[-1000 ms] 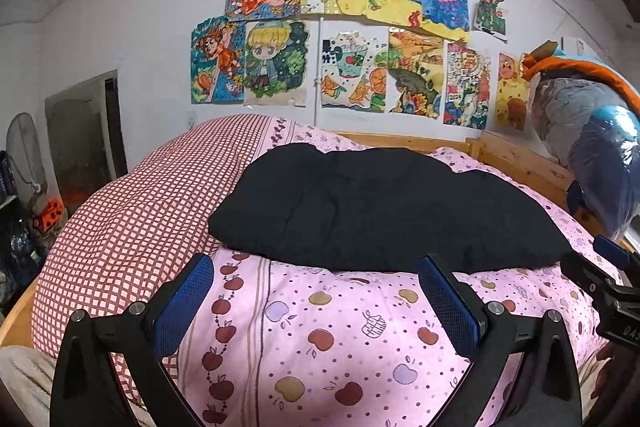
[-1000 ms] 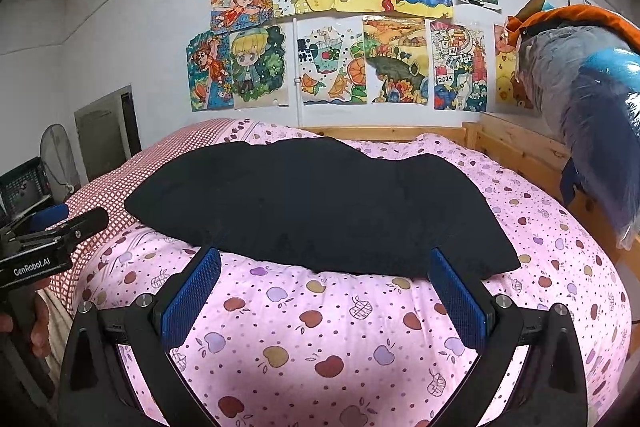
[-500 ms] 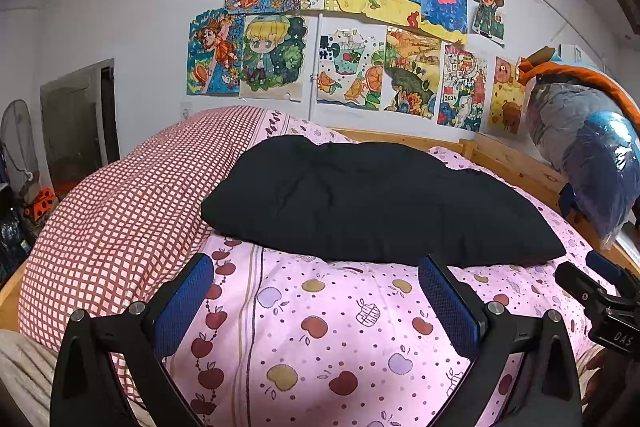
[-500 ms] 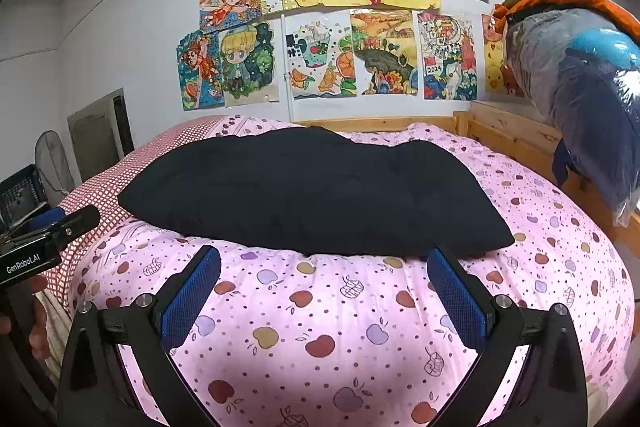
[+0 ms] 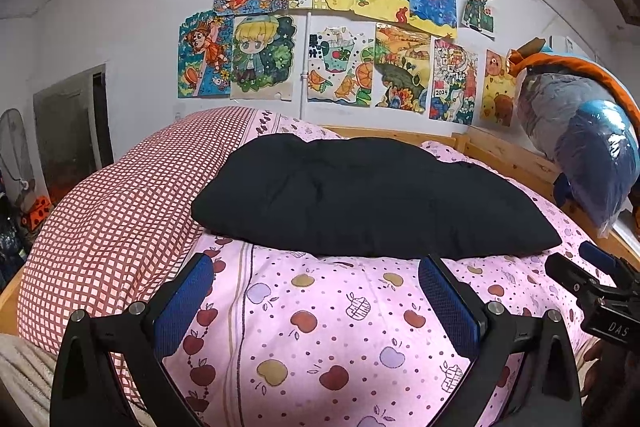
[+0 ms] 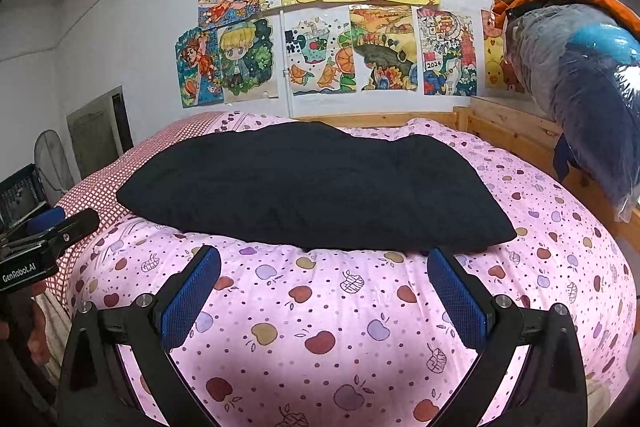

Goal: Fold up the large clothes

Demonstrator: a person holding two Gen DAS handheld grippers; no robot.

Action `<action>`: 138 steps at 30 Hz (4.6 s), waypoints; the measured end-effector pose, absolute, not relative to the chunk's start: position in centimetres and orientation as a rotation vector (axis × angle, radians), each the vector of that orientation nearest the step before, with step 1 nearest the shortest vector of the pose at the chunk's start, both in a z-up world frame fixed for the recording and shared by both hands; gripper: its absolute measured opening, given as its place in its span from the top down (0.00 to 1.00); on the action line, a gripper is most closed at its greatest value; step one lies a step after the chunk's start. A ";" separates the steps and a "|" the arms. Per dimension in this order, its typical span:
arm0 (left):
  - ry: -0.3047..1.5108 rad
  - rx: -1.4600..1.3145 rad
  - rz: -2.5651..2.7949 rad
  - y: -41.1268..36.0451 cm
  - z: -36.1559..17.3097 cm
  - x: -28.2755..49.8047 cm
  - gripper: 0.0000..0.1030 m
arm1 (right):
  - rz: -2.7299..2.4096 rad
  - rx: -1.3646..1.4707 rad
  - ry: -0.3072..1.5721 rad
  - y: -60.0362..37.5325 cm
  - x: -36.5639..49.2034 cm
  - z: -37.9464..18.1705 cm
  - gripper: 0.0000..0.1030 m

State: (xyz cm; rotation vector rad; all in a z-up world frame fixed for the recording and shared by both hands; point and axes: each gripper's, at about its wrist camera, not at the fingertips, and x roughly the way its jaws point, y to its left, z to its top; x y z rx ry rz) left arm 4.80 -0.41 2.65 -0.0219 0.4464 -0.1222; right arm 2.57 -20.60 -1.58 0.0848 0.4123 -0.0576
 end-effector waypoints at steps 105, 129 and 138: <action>0.450 -0.002 -0.143 0.1 2.5 4.6 0.00 | -0.049 0.095 0.423 -20.6 3.0 -1.9 0.02; 0.435 0.025 -0.114 0.1 2.7 4.5 0.00 | -0.049 0.096 0.424 -20.7 3.0 -2.0 0.02; 0.431 0.033 -0.104 0.2 2.7 4.5 0.00 | -0.049 0.102 0.433 -20.6 2.9 -2.7 0.02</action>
